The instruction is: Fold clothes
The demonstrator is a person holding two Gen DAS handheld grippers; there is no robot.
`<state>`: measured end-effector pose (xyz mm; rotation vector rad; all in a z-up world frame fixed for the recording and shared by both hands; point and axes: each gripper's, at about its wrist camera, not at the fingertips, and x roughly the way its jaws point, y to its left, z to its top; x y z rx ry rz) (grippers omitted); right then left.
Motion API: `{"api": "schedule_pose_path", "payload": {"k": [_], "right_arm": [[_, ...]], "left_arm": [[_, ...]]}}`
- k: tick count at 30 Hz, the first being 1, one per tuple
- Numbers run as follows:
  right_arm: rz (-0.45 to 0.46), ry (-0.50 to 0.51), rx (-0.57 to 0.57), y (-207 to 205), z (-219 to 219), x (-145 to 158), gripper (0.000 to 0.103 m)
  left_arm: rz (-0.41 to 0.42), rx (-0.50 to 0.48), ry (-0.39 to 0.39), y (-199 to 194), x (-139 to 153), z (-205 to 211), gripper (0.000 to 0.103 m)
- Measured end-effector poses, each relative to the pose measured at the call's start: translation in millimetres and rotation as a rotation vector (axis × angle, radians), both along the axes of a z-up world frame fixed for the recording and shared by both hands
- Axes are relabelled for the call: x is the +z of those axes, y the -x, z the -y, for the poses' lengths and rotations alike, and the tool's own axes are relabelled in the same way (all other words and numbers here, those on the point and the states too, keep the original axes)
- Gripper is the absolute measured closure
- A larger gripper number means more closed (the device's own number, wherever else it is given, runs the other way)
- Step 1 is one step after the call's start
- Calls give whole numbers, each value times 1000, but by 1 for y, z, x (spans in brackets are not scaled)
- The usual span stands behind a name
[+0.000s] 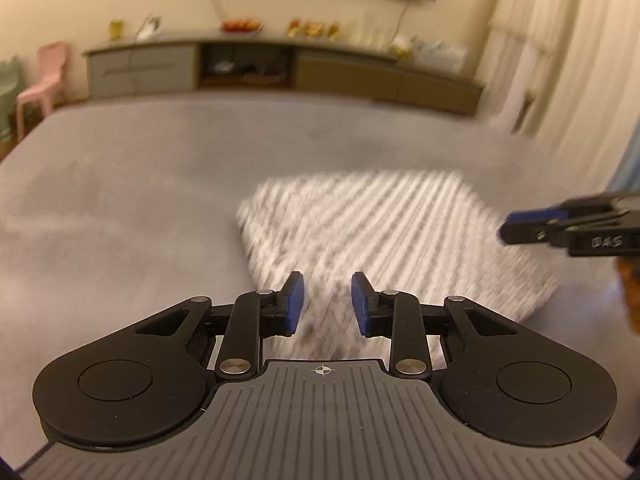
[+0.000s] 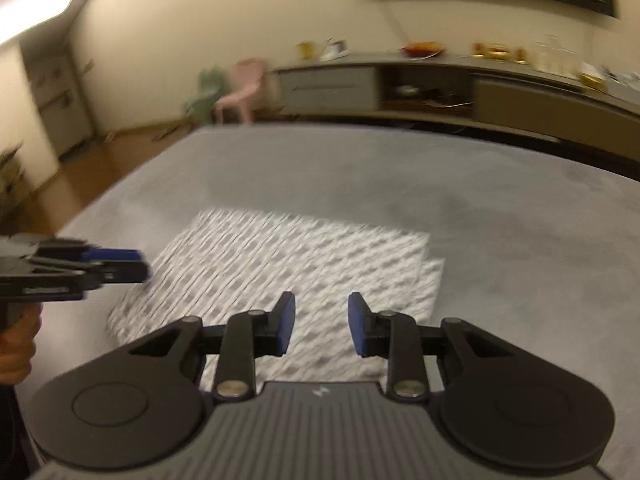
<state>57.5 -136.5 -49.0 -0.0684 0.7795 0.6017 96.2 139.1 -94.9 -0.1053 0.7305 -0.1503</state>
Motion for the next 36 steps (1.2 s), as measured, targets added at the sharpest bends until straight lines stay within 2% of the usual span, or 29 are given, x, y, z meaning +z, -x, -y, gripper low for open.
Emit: {"api": "schedule_pose_path", "payload": {"k": [2,3,5,6,8,10,15,18,19,20,21,24,29,34,36], "right_arm": [[-23,69,10,3,-10,-12,75],[-22,86,-10,2,-6,-20,75],[-23,96,-36,0,3,-27,74],[-25,99,-65,-1,8,-24,74],[-16,87,-103,-3,19,-17,73],[13,52,-93,5,24,-8,73],[63,-48,56,33,10,7,73],[60,45,111,37,-8,-9,73],[58,69,84,31,-9,-14,73],[56,93,57,26,-10,-20,64],[45,89,21,18,-7,-21,62],[26,97,-109,-8,8,-21,63],[17,72,-213,-39,29,-29,63],[24,83,-257,-51,37,-37,61],[32,113,-296,-53,40,-38,64]], "left_arm": [[-8,57,38,8,-12,-11,62],[-12,82,74,12,-13,-18,62],[-9,124,105,23,-7,-23,65],[-2,138,90,27,-2,-20,69],[23,137,96,37,8,-17,70],[23,106,141,42,12,-10,70],[-16,88,90,40,-2,11,69],[-28,106,42,32,-16,18,65],[-26,104,37,27,-17,21,65],[-27,96,39,18,-17,24,65],[-29,87,41,9,-18,27,65],[-31,62,46,-19,-19,39,65],[-20,39,66,-55,-22,51,62],[-14,100,150,-33,-21,30,56],[-9,115,168,-16,-18,28,59]]}}
